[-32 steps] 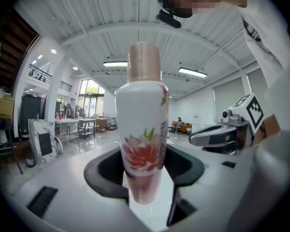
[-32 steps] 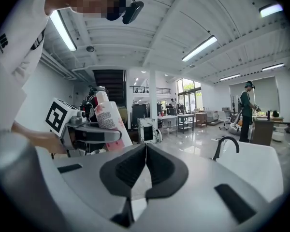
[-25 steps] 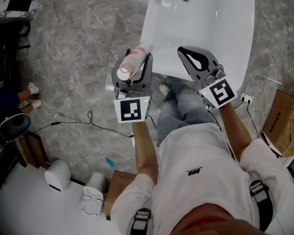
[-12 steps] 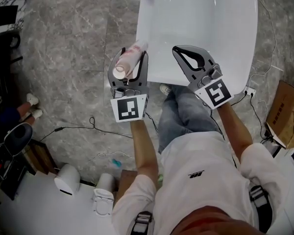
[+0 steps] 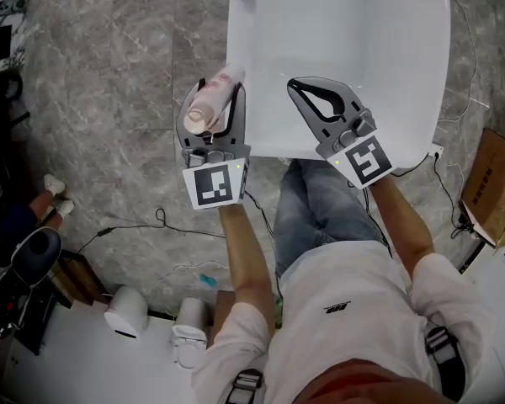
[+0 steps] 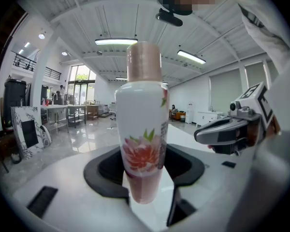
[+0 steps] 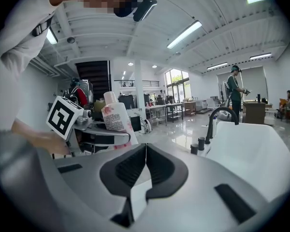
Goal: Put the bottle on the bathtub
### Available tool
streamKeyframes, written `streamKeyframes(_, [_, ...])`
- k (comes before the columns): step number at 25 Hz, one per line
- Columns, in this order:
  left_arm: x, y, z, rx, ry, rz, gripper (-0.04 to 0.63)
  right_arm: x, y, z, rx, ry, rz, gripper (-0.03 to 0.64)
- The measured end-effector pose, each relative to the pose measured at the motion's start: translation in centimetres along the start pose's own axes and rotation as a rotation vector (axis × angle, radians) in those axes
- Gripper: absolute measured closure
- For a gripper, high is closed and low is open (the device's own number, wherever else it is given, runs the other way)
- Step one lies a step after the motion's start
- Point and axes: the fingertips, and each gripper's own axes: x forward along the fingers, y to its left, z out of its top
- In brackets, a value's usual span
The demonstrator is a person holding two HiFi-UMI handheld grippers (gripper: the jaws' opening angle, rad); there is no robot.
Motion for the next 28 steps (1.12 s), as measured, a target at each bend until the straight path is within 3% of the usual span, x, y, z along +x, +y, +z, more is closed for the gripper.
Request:
streamKeyframes(13, [6.3,1.0,-5.8,0.008,0.05,-0.038,0.365,4.2,-3.1,-5.9,-0.002,0.029,-0.012,0.621])
streamKeyframes(21, [8.8,2.0,-8.5,0.021,0.048,-0.043,0.365,6.5,-5.7,-8.8,0.033,0.025,-0.087,0.621])
streamKeyframes(28, [10.8,2.5,-10.9,0.024,0.051,-0.048,0.365,8.1,-6.4,-11.1,0.067,0.027,-0.102,0.621])
